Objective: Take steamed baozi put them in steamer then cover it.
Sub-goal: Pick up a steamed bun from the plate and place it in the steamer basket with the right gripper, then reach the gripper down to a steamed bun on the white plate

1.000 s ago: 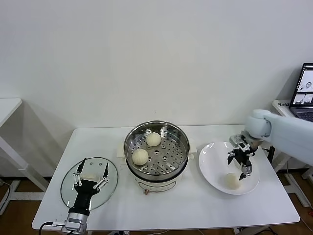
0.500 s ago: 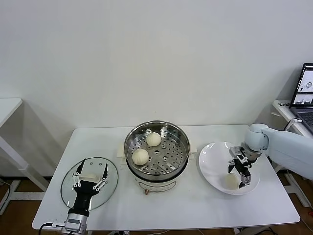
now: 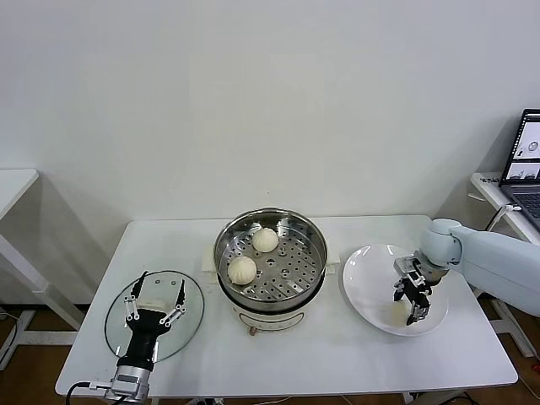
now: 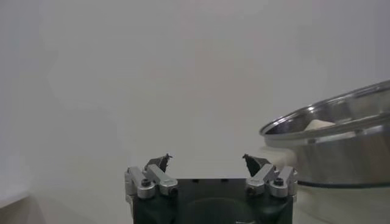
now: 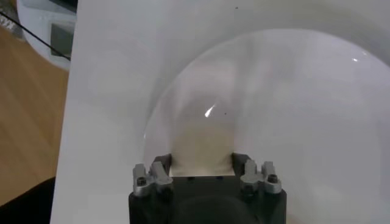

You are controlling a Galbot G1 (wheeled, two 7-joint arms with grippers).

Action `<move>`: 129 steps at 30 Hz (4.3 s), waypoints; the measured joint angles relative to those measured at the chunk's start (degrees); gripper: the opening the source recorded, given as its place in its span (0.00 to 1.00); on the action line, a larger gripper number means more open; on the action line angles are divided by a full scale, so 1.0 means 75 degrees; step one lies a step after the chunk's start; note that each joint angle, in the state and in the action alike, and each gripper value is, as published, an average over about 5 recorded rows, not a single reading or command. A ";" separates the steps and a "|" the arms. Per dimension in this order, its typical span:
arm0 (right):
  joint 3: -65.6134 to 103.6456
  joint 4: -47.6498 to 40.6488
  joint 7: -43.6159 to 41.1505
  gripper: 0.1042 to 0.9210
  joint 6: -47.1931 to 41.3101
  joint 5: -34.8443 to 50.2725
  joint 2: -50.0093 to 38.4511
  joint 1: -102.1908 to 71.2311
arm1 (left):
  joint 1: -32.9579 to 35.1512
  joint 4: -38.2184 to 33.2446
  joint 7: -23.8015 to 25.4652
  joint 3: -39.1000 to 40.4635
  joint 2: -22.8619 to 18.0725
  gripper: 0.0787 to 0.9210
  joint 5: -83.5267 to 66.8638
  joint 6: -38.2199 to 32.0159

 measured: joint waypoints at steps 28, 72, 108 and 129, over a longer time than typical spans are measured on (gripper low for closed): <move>-0.0135 0.1539 -0.0223 0.68 0.3975 -0.0507 0.2682 0.3325 | 0.0062 -0.0115 0.0006 0.0034 0.0061 0.88 -0.0020 -0.0079; 0.0861 0.1584 -0.0559 0.88 0.6011 -0.2280 0.3443 0.2077 | 0.0031 -0.0001 -0.0003 0.0011 0.0056 0.88 -0.0071 -0.0226; 0.2279 -0.3459 -0.0530 0.88 0.1559 -0.0795 0.0844 -0.0479 | 0.0068 -0.0033 -0.0021 -0.0038 0.0081 0.88 -0.0061 -0.0185; 0.2752 -0.4133 -0.0181 0.74 0.1481 -0.1137 0.1193 -0.1301 | 0.0043 -0.0009 -0.0017 -0.0187 0.0111 0.88 -0.0135 -0.0206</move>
